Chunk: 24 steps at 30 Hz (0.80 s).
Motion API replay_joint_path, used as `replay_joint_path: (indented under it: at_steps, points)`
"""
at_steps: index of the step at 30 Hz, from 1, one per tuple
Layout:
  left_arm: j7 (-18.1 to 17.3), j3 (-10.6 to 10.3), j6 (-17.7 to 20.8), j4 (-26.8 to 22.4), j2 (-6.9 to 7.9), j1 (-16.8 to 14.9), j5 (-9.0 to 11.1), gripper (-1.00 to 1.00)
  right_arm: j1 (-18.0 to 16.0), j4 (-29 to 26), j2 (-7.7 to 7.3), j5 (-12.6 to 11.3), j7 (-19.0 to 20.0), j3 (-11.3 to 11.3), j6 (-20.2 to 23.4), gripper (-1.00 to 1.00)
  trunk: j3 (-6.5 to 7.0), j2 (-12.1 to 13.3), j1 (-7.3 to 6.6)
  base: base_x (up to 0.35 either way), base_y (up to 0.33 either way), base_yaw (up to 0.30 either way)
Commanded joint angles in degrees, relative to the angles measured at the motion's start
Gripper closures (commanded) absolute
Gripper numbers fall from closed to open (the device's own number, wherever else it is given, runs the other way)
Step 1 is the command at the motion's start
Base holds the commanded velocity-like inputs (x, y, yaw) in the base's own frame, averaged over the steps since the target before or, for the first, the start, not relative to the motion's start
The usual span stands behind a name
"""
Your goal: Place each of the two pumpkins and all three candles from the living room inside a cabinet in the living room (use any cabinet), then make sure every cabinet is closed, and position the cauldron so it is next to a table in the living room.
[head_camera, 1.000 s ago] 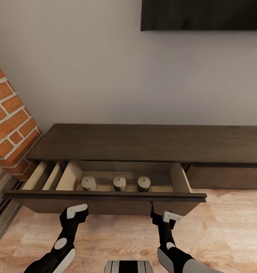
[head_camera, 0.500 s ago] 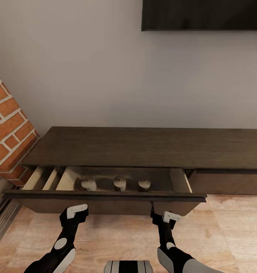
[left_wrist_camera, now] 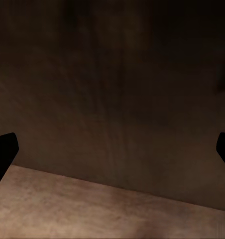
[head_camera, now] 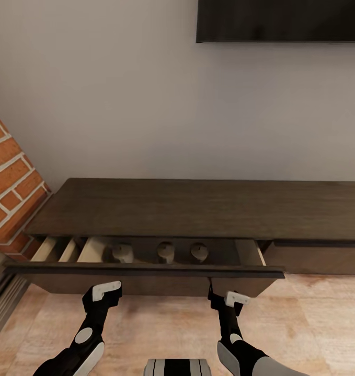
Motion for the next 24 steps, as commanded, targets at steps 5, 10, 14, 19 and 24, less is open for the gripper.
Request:
replay_joint_path:
  at_steps: [5, 10, 14, 19, 24]
  points:
    - [0.4, -0.3, -0.5, -0.1, 0.08, -0.1, 0.6, -1.0, 0.0, 0.0, 0.0, 0.2, -0.4, 0.6, -0.1, -1.0, -0.04, 0.0, 0.0, 0.116, 0.0, 0.0]
    - [0.3, -0.3, -0.4, 0.0, 0.08, -0.1, 0.6, -1.0, 0.0, 0.0, 0.0, 0.2, -0.4, 0.6, 0.0, -1.0, -0.04, 0.0, 0.0, 0.117, 0.0, 0.0]
    - [0.3, -0.3, -0.5, 0.0, 0.08, -0.1, 0.6, -1.0, -0.1, 0.0, 0.0, 0.2, -0.4, 0.6, 0.0, -1.0, -0.04, 0.0, 0.0, 0.117, 0.0, 0.0]
    - [0.4, -0.3, -0.5, 0.0, 0.08, -0.1, 0.6, -1.0, -0.1, 0.0, 0.0, 0.2, -0.4, 0.6, 0.0, -1.0, -0.04, 0.0, 0.0, 0.117, 0.0, 0.0]
    - [0.4, -0.3, -0.4, -0.1, 0.08, -0.1, 0.6, -1.0, -0.1, 0.0, 0.0, 0.2, -0.4, 0.6, 0.0, -1.0, -0.04, 0.0, 0.0, 0.111, 0.0, 0.0]
